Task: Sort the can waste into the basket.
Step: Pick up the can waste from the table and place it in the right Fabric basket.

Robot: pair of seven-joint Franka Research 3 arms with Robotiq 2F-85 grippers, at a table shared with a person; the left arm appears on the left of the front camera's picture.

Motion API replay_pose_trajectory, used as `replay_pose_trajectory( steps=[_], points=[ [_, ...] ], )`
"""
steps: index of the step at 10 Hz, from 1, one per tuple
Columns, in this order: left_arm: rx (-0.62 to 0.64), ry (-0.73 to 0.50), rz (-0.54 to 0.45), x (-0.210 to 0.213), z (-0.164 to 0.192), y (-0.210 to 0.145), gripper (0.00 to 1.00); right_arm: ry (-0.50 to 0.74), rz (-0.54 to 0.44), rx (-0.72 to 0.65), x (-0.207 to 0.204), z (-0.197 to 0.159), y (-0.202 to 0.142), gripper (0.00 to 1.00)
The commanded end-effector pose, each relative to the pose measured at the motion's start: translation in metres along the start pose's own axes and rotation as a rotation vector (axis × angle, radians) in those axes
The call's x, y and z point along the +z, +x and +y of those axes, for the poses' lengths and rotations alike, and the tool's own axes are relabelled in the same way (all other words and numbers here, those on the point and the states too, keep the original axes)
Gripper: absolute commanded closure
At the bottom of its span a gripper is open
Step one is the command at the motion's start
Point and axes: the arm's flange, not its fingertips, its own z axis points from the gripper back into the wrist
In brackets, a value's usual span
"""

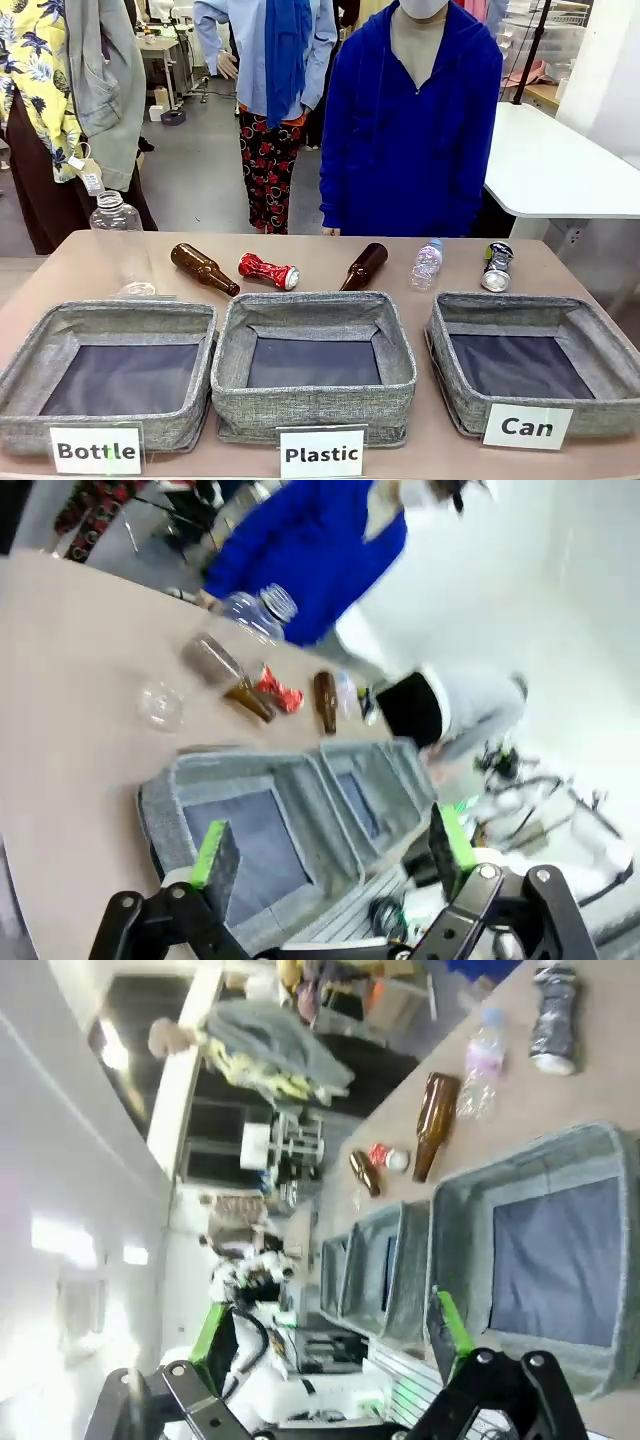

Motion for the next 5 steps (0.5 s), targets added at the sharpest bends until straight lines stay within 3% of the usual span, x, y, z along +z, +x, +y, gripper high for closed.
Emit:
replay_pose_trajectory(
  steps=[1, 2, 5],
  points=[
    [0.048, 0.017, -0.096, -0.093, -0.036, -0.108, 0.0, -0.062, -0.051, 0.045, -0.023, 0.006, -0.002, 0.0],
    [0.0, 0.0, 0.0, 0.0, 0.0, 0.0, 0.0, 0.0, 0.0, 0.0, 0.0, 0.0, 0.0, 0.0],
    [0.0, 0.0, 0.0, 0.0, 0.0, 0.0, 0.0, 0.0, 0.0, 0.0, 0.0, 0.0, 0.0, 0.0]
  ],
)
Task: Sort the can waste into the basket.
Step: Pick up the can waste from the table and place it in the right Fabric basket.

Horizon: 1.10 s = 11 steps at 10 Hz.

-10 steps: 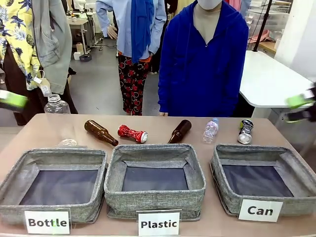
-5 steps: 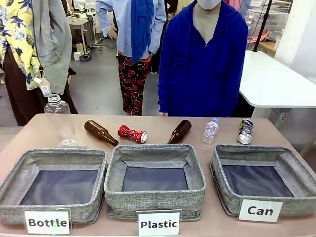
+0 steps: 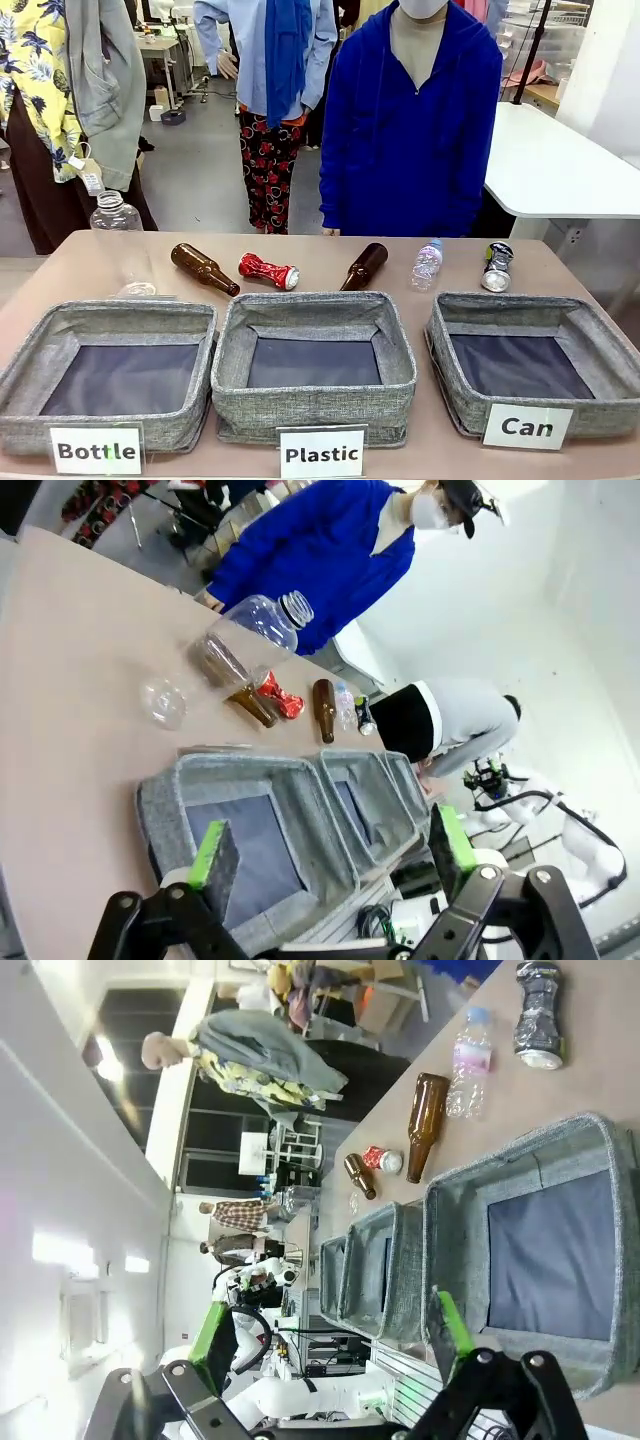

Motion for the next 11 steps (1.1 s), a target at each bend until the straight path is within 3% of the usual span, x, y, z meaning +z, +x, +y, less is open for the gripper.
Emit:
replay_pose_trajectory(
  steps=[1, 3, 4, 6, 9, 11],
  points=[
    [-0.032, 0.001, -0.01, 0.003, -0.003, 0.001, 0.0, 0.015, -0.004, 0.024, 0.003, 0.002, 0.002, 0.0],
    [-0.005, 0.004, 0.007, 0.003, -0.003, -0.001, 0.0, 0.015, -0.004, 0.024, 0.003, 0.002, 0.002, 0.0],
    [-0.029, 0.078, 0.009, -0.001, -0.009, 0.0, 0.0, 0.015, -0.004, 0.024, 0.003, 0.002, 0.002, 0.0],
    [-0.087, 0.112, 0.044, 0.0, -0.019, 0.006, 0.0, 0.015, -0.004, 0.024, 0.003, 0.002, 0.002, 0.0],
    [-0.313, 0.187, 0.248, -0.041, -0.082, 0.035, 0.0, 0.015, -0.004, 0.024, 0.003, 0.002, 0.002, 0.0],
    [-0.51, 0.221, 0.414, -0.097, -0.142, 0.048, 0.0, 0.015, -0.004, 0.024, 0.003, 0.002, 0.002, 0.0]
  ],
)
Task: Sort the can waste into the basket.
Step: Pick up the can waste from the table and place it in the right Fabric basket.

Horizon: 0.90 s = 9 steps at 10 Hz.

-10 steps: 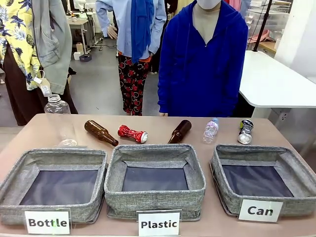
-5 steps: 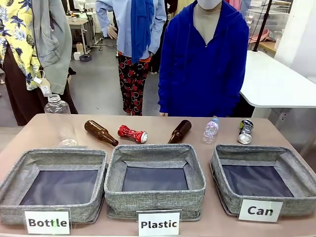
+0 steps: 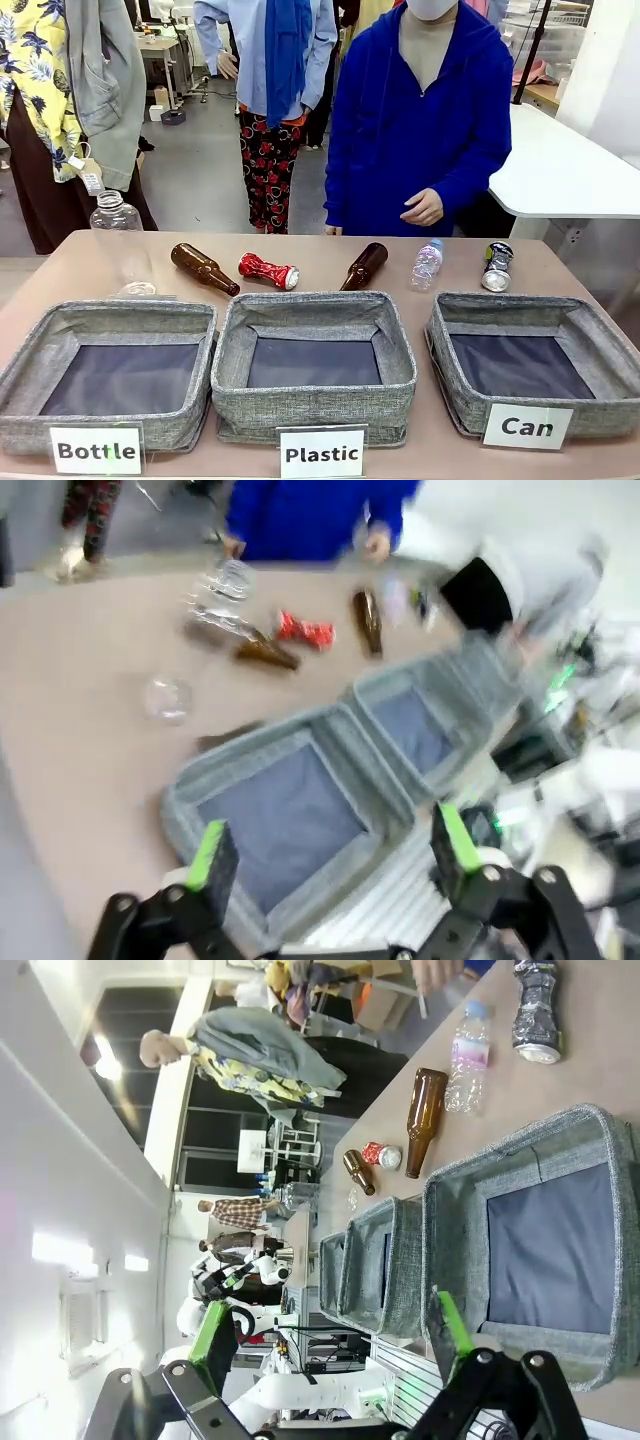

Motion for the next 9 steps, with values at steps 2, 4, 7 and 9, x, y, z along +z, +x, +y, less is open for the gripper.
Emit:
replay_pose_trajectory(
  steps=[2, 4, 7, 9],
  points=[
    [-0.262, 0.102, 0.218, -0.069, -0.07, 0.059, 0.0, 0.02, -0.01, 0.028, 0.001, 0.001, 0.004, 0.0],
    [-0.381, 0.158, 0.401, -0.147, -0.112, 0.079, 0.0, 0.02, -0.01, 0.028, 0.001, 0.001, 0.004, 0.0],
    [-0.357, 0.104, 0.31, -0.121, -0.121, 0.07, 0.0, 0.02, -0.01, 0.028, 0.001, 0.001, 0.004, 0.0],
    [-0.357, 0.104, 0.31, -0.121, -0.121, 0.07, 0.0, 0.02, -0.01, 0.028, 0.001, 0.001, 0.004, 0.0]
  ],
)
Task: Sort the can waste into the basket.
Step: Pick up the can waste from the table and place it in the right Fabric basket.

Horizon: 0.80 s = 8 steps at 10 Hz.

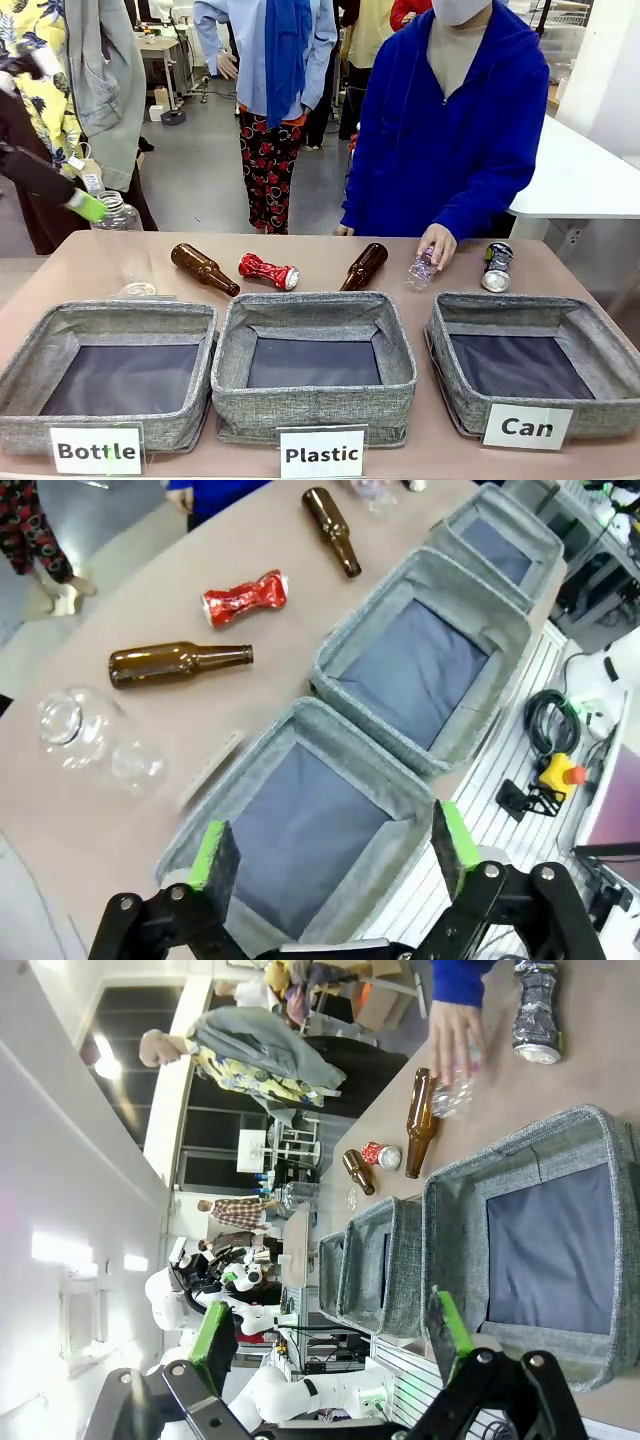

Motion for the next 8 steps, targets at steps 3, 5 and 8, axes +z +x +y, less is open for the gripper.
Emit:
replay_pose_trajectory(
  steps=[3, 5, 8],
  points=[
    [-0.123, 0.163, 0.107, -0.035, -0.032, 0.038, 0.0, 0.021, -0.011, 0.027, 0.001, 0.001, 0.004, 0.0],
    [-0.164, 0.139, 0.228, -0.075, -0.007, 0.095, 0.0, 0.021, -0.011, 0.027, 0.001, 0.001, 0.004, 0.0],
    [-0.245, -0.098, 0.162, -0.046, 0.012, 0.083, 0.0, 0.021, -0.011, 0.027, 0.001, 0.001, 0.004, 0.0]
  ],
)
